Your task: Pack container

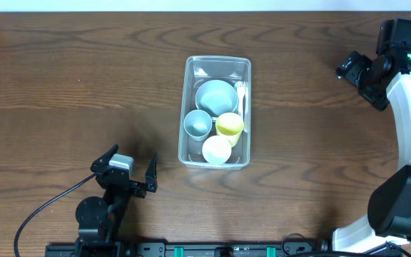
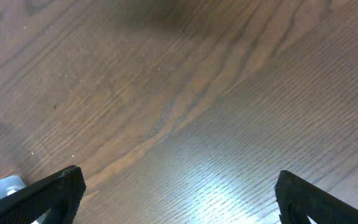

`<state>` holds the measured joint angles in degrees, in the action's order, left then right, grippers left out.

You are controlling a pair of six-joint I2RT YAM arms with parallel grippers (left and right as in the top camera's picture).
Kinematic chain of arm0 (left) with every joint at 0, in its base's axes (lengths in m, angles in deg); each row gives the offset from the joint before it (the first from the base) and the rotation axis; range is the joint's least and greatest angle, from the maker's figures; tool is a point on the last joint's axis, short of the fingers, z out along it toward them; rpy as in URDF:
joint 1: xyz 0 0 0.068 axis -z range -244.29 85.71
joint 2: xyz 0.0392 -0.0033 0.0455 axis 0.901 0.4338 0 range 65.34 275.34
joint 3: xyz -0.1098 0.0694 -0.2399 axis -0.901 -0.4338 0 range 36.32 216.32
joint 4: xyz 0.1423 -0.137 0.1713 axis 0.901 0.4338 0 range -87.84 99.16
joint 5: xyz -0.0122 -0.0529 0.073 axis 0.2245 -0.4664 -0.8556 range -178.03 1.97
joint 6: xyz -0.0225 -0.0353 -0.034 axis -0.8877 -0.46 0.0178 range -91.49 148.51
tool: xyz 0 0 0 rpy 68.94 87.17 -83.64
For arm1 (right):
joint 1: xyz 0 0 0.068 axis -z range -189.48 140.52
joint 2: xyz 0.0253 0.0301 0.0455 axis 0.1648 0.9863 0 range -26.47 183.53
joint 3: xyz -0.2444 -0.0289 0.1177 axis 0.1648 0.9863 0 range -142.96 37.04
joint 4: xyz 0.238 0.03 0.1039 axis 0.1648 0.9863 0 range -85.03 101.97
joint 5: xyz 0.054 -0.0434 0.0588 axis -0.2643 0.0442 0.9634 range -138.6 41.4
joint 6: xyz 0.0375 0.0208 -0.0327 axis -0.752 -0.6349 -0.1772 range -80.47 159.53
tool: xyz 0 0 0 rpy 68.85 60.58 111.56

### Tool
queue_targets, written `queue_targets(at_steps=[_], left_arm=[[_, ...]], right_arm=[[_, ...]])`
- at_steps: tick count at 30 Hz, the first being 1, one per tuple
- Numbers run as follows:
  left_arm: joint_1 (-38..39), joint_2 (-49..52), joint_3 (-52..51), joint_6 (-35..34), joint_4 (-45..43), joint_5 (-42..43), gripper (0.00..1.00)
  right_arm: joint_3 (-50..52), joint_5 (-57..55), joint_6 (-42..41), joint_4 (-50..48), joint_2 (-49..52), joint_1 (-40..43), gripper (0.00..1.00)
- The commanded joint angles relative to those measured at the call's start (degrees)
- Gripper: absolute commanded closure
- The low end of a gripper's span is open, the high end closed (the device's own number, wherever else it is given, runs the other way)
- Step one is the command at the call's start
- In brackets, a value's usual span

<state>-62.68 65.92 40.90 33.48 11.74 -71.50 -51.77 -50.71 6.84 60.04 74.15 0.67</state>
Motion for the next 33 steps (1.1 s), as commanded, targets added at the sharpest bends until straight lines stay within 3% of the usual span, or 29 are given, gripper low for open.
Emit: queue_targets(at_steps=[1,13,27,33], left_arm=[[-0.31,-0.35,-1.03,0.79,1.46,0.63,0.02],[-0.31,-0.35,-1.03,0.79,1.46,0.63,0.02],[-0.31,-0.35,-1.03,0.79,1.46,0.63,0.02],[-0.31,-0.35,-1.03,0.79,1.46,0.63,0.02]], right_arm=[[0.13,-0.24,-0.7,0.02,0.02,-0.04,0.01],[0.13,-0.26,-0.7,0.02,-1.38,-3.08,0.01],[0.13,-1.44,0.72,-0.15,-23.67,-35.91,0.01],[0.26,-3.3,8.41,3.82,-35.6,-39.6,0.01]])
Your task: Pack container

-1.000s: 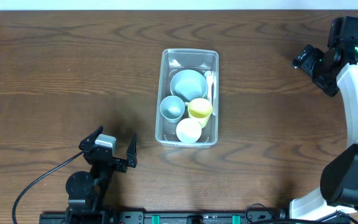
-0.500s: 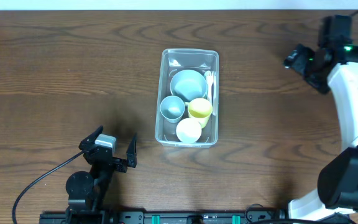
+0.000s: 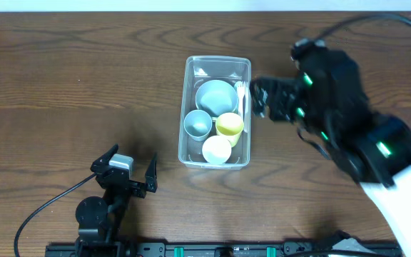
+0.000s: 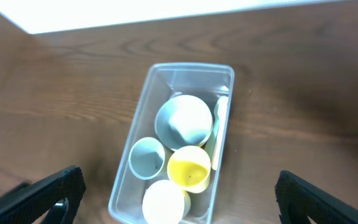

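A clear plastic container stands mid-table. Inside it are a blue bowl, a blue cup, a yellow cup, a white cup and a white utensil along the right wall. My right gripper hovers just right of the container, blurred, and is open and empty. In the right wrist view the container with the bowl and yellow cup lies below the right gripper. My left gripper stands open near the front left.
Dark wooden table all round the container. The left arm's cable runs along the front left edge. The right arm's white body fills the right front corner.
My right gripper was at the far right back corner over bare table. Now it is beside the container's right wall, looking down into it. The left arm and the container's contents have not changed.
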`<state>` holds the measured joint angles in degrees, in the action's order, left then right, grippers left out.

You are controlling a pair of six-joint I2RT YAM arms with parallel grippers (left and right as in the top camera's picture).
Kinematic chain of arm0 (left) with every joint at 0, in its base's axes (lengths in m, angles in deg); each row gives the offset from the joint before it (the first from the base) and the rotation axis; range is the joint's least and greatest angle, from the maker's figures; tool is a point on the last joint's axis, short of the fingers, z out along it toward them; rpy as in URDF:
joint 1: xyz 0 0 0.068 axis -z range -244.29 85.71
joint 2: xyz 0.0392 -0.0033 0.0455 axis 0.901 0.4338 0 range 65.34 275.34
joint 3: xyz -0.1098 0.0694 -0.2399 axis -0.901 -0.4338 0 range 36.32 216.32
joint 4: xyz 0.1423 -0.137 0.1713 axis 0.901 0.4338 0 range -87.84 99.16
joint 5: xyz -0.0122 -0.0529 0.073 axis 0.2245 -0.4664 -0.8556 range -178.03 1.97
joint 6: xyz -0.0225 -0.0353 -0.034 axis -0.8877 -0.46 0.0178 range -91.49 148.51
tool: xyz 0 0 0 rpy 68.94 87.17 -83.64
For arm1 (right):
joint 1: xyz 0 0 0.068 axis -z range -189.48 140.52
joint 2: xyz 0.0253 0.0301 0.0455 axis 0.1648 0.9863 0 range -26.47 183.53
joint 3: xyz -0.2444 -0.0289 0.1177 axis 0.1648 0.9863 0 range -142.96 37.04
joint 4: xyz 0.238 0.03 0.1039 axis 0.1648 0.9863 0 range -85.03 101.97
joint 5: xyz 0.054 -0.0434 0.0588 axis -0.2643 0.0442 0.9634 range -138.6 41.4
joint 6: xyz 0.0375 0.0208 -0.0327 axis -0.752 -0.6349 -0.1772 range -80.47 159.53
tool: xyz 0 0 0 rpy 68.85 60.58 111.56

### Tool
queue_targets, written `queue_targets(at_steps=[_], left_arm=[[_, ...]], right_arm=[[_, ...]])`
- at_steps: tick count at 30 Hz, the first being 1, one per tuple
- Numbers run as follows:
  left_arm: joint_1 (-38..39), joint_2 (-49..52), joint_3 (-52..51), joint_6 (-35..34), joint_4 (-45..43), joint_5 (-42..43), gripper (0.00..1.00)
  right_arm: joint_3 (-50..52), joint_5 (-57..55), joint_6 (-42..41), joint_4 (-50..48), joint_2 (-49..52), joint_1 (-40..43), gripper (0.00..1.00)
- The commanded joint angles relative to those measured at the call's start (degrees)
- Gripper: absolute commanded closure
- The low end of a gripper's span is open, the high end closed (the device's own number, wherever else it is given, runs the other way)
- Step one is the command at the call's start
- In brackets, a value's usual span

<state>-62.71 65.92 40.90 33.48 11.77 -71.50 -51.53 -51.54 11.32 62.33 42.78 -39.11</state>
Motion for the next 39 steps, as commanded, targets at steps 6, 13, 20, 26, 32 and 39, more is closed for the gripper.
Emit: queue_targets(at_steps=[6,13,20,26,32,39], left_arm=[[-0.28,-0.35,-1.03,0.79,1.44,0.63,0.02],[-0.28,-0.35,-1.03,0.79,1.44,0.63,0.02],[-0.28,-0.35,-1.03,0.79,1.44,0.63,0.02],[-0.28,-0.35,-1.03,0.79,1.44,0.63,0.02],[-0.28,-0.35,-1.03,0.79,1.44,0.63,0.02],[-0.28,-0.35,-1.03,0.79,1.44,0.63,0.02]], right_arm=[[8.59,-9.05,4.74,-4.44,-17.18,6.25,0.01],[33.55,-10.6,13.81,-33.86,-34.69,13.79,0.01],[55.49,-0.22,23.93,-57.88,-48.02,17.75,0.01],[69.9,5.92,26.73,-63.98,-58.58,20.11,0.01],[79.21,10.16,31.87,-64.02,-66.45,20.68,0.01],[85.96,12.85,35.76,-63.52,-68.0,21.49,0.01]])
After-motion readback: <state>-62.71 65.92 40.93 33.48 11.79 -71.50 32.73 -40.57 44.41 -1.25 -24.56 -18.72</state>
